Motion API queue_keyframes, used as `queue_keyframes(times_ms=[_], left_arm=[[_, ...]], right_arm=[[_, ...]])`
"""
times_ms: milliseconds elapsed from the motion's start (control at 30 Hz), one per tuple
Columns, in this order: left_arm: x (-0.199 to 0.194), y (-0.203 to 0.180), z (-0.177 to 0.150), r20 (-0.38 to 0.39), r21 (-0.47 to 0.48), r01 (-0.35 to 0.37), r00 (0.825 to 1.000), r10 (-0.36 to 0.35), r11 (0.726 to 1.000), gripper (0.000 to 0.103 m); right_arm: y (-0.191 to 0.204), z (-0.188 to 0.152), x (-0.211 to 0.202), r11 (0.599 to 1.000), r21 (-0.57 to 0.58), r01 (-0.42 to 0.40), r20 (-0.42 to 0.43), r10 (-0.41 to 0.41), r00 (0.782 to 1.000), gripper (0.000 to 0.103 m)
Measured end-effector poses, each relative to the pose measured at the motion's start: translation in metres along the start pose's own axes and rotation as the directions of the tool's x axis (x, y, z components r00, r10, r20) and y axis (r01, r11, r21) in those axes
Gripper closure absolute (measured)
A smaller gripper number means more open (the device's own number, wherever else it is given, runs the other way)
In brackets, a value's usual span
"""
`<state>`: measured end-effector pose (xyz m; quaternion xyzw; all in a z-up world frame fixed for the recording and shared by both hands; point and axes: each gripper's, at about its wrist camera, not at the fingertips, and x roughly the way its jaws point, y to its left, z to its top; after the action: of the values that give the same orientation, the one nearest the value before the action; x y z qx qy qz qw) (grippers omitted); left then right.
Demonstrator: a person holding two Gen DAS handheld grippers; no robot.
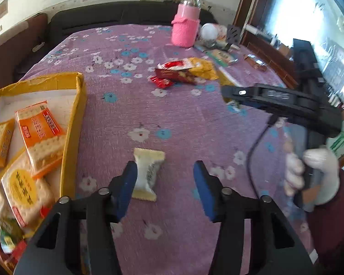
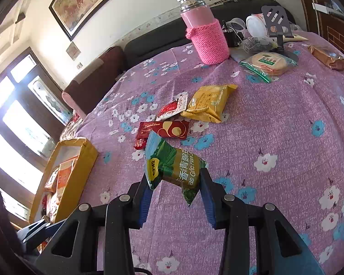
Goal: Organize snacks
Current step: 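Grasp the green snack pack with the right tool while the left tool grasps the white candy, then carry both snacks over the tray and open both tools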
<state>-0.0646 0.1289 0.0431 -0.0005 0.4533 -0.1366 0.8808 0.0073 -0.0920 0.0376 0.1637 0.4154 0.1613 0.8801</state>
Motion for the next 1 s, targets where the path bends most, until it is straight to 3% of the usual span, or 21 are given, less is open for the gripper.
queue_keyframes(times_ms=[233, 267, 333, 533, 700, 833, 1000], left_arm=[[0.029, 0.003, 0.001, -0.069, 0.023, -0.085, 0.994, 0.086, 0.996, 0.055], [0.029, -0.001, 0.0, -0.061, 0.047, -0.108, 0.992, 0.111, 0.993, 0.058], [0.029, -0.007, -0.001, -0.044, 0.069, -0.111, 0.992, 0.115, 0.991, 0.085], [0.01, -0.002, -0.005, 0.012, -0.004, -0.081, 0.997, 0.081, 0.997, 0.087], [-0.033, 0.013, -0.013, 0.095, -0.089, -0.043, 0.994, 0.051, 0.995, 0.086], [-0.074, 0.043, -0.029, 0.158, -0.18, -0.057, 0.984, 0.086, 0.982, 0.086], [-0.098, 0.095, -0.054, 0.162, -0.307, -0.104, 0.974, 0.159, 0.946, 0.086]], right_arm=[[-0.003, 0.001, 0.001, 0.999, 0.004, -0.045, -0.016, 0.045, 0.999, 0.063], [-0.003, 0.001, 0.001, 0.999, 0.006, -0.048, -0.016, 0.048, 0.999, 0.063], [-0.003, 0.0, -0.001, 0.999, 0.005, -0.05, -0.012, 0.05, 0.999, 0.063], [0.002, -0.002, -0.003, 0.999, -0.022, -0.028, 0.01, 0.028, 1.0, 0.063], [0.011, -0.005, -0.005, 0.998, -0.065, -0.021, 0.026, 0.023, 0.999, 0.063], [0.025, -0.01, -0.005, 0.995, -0.093, -0.032, 0.024, 0.034, 0.999, 0.063], [0.062, -0.022, -0.01, 0.986, -0.13, -0.107, -0.016, 0.105, 0.994, 0.063]])
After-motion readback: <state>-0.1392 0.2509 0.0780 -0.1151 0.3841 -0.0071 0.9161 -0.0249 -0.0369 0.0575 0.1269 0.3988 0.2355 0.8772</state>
